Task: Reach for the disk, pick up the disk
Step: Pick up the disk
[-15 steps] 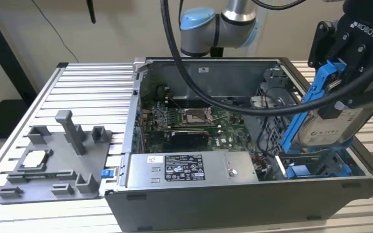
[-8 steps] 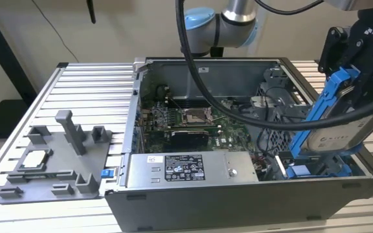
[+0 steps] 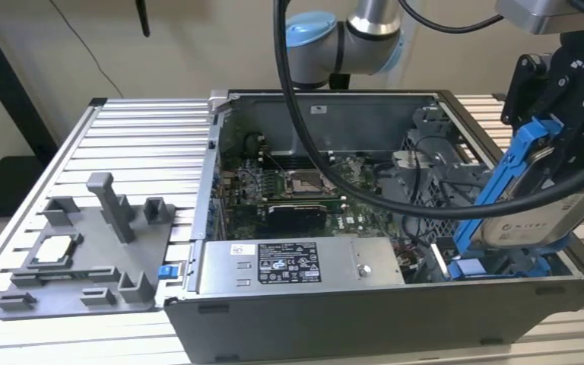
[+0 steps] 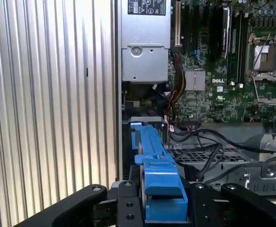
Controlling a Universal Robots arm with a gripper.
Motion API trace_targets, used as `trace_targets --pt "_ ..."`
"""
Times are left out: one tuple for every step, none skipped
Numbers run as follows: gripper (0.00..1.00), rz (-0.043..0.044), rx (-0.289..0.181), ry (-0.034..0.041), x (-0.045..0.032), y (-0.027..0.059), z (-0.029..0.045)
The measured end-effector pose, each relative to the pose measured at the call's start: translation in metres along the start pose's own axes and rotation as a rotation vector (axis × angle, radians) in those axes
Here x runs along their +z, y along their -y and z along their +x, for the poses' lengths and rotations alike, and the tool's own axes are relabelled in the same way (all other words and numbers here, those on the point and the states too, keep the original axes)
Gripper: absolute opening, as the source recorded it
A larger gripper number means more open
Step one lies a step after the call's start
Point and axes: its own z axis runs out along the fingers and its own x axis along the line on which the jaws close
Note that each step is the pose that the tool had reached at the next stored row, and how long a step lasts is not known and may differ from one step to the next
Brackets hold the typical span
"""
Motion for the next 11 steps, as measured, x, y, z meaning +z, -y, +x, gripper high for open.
trace_targets --pt "0.0 0.0 0.0 0.0001 0.0008 0.0001 0.0001" --pt "0.0 0.0001 0.0 0.0002 0.0016 0.0002 0.0001" --pt "0.0 0.0001 0.001 0.0 0.0022 0.0003 0.0001" --pt "0.0 0.0001 0.001 0.0 0.0029 0.0003 0.0002" --pt "0.0 0.0001 0.001 0.0002 0.0035 0.0003 0.0002" --pt "0.0 0.0001 0.001 0.0001 0.0037 0.0003 0.0002" --pt "0.0 0.0001 0.001 0.0001 0.0039 0.0003 0.0002" --pt "0.0 0.0001 0.001 0.0001 0.004 0.0003 0.0003" --pt "0.0 0.0001 0.001 0.0 0.004 0.0003 0.0003" --pt "0.0 0.0001 0.001 0.0 0.004 0.0003 0.0003" --pt "0.0 0.0001 0.001 0.0 0.004 0.0003 0.0003"
